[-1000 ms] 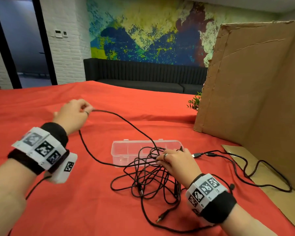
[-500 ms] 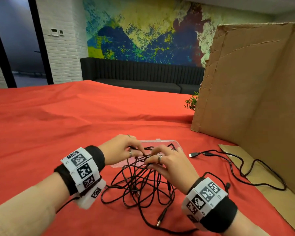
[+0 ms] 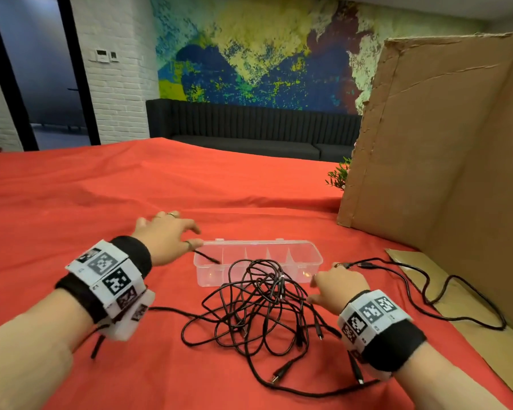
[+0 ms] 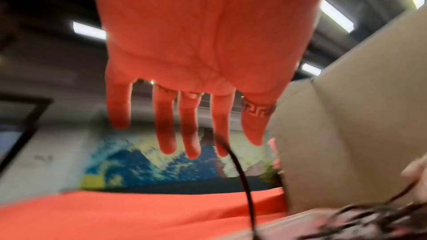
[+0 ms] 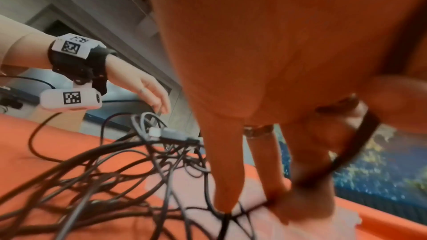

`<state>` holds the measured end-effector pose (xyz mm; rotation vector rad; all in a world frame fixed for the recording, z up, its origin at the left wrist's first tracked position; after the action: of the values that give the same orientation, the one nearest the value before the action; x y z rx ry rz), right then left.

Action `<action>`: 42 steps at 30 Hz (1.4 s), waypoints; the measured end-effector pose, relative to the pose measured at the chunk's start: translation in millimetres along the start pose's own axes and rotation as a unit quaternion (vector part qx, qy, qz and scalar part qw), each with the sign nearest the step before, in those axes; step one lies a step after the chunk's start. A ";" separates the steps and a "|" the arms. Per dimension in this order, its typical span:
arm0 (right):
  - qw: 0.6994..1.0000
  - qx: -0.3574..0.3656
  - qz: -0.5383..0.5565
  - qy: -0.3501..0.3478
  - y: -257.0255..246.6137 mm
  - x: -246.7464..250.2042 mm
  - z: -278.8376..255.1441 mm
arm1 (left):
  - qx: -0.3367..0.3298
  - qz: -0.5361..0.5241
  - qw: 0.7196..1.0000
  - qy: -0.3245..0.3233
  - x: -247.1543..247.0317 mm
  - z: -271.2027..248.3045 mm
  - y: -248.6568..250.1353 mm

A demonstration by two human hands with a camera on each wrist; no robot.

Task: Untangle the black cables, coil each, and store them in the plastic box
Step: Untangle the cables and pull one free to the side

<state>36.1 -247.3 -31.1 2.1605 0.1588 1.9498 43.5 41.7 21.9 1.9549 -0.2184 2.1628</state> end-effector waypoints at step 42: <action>0.837 0.047 0.498 0.223 36.1 55.2 13.0 | -0.112 -0.004 0.993 -0.029 -24.3 11.8 52.7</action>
<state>52.5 -270.7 29.7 1.9371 -1.0261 2.9985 43.5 -13.7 0.8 1.8895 -0.4425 1.9807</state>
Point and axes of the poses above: each hand's wrist, its own z-axis towards the middle knuckle, its own x-axis out of the back of the hand, y = z × x, the point moved 3 cm from there along z, towards the middle knuckle, and after that the axes turned 13 degrees about -x, right-handed, at the moved point
